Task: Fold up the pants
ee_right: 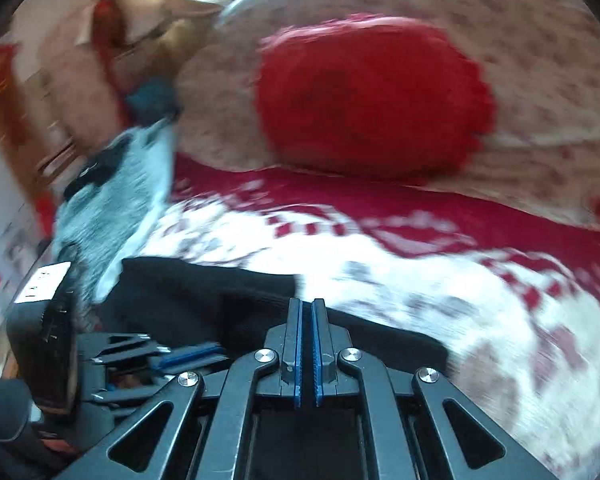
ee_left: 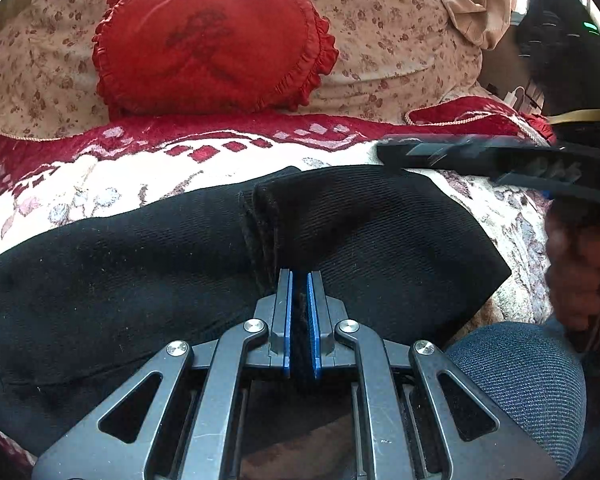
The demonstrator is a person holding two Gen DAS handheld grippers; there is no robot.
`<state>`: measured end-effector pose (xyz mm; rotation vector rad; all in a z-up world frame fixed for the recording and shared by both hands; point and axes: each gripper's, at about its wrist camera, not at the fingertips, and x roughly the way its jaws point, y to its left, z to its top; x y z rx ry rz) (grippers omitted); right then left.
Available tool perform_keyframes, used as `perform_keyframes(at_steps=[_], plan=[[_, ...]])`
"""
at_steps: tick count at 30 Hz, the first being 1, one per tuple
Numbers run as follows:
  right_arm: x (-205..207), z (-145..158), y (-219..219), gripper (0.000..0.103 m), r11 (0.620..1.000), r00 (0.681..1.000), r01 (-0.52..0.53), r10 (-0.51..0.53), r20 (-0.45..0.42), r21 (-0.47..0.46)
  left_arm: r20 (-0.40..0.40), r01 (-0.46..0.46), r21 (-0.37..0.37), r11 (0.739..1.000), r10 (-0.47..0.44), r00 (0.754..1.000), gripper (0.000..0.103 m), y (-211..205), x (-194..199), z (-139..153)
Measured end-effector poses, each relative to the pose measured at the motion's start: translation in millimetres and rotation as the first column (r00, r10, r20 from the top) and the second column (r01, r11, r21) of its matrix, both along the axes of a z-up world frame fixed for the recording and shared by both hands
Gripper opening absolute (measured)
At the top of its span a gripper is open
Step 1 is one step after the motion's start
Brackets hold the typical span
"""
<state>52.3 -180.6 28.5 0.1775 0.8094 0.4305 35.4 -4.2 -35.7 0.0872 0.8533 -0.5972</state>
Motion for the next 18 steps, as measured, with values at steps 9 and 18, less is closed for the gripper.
perform_keyframes(at_steps=[9,18], plan=[[21,-11,32,0.003,0.994,0.994,-0.099,0.097,-0.042,-0.051,0.015,-0.004,0.011,1.000,0.004,1.000,0.007,-2,-1,-3],[23,-20,35,0.003,0.987,0.994,-0.107,0.104,-0.026,-0.122,0.041,-0.001,0.071,0.997,-0.002,0.999,0.007,-9,-4,0]])
